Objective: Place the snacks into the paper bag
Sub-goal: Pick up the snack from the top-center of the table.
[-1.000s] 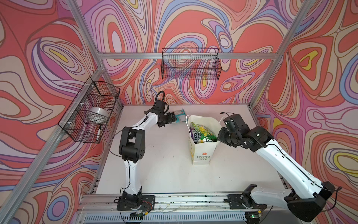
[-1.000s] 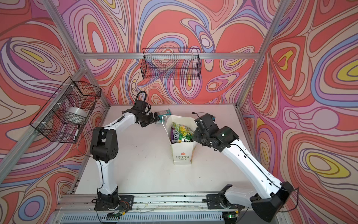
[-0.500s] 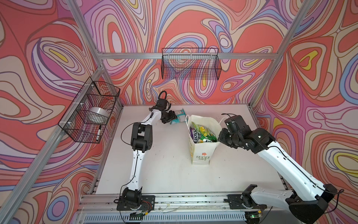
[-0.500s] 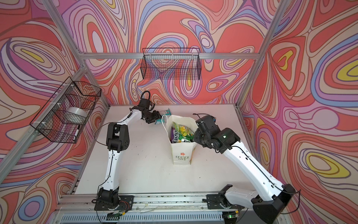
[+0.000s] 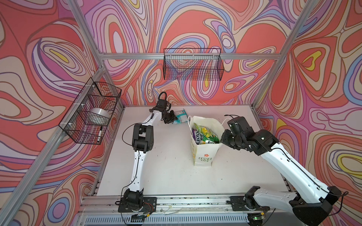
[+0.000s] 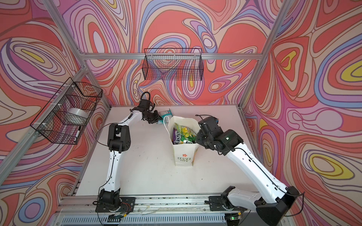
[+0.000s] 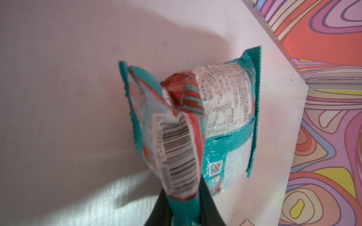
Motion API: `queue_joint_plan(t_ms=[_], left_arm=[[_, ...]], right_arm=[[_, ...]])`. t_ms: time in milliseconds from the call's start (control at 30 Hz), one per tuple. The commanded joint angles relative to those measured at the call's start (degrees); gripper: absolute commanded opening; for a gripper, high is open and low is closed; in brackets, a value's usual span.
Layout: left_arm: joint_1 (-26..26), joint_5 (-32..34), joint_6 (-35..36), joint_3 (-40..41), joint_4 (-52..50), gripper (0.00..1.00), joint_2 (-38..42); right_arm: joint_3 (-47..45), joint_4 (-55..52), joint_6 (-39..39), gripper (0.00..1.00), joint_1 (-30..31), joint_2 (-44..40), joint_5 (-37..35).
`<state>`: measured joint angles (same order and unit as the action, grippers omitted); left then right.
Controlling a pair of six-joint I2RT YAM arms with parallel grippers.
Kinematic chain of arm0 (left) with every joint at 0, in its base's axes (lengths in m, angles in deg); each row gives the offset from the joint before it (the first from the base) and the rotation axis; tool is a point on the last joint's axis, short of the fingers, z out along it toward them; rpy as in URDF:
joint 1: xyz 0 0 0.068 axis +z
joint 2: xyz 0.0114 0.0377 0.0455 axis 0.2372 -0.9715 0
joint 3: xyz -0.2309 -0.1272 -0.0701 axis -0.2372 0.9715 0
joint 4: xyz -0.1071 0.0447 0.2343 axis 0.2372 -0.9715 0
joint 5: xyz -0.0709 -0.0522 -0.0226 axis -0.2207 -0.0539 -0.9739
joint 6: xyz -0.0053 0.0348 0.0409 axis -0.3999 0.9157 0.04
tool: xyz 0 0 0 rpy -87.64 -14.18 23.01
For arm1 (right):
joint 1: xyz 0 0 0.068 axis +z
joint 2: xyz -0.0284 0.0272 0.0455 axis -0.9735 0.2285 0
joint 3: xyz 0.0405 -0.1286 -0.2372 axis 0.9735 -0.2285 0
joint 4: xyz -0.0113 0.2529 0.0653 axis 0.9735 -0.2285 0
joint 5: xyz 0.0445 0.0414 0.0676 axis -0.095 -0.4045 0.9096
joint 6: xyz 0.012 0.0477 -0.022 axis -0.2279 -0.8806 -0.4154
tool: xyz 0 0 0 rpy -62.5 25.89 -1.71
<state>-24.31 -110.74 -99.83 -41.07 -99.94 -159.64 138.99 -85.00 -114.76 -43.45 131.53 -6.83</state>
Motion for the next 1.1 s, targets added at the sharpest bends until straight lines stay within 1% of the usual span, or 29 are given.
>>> queue_joint_plan(t_ms=[0,267,433,667,867,1067], left_arm=[[0.5,-0.1,-2.1,0.5,-0.1,0.11,3.0],[1.2,0.2,-6.9,11.8,8.8,0.0,16.2],[1.4,2.2,-7.5,18.2,10.8,0.0,23.6],[1.9,6.2,-7.4,25.9,10.7,0.0,34.5],[2.1,11.4,-5.9,30.7,7.3,0.0,45.7],[2.1,14.6,-2.3,31.9,3.5,0.0,58.0]], right_arm=[[-1.3,0.2,-0.4,0.0,0.1,-1.4,0.3],[-0.7,0.2,1.4,0.0,0.1,-1.2,-0.5],[-0.7,0.1,2.5,0.0,0.1,-1.6,-1.0],[0.8,-0.5,4.4,0.0,0.1,-1.0,-2.8],[1.5,0.2,5.9,0.0,0.1,-0.7,-3.7],[2.2,0.5,7.5,0.0,0.1,0.1,-4.0]])
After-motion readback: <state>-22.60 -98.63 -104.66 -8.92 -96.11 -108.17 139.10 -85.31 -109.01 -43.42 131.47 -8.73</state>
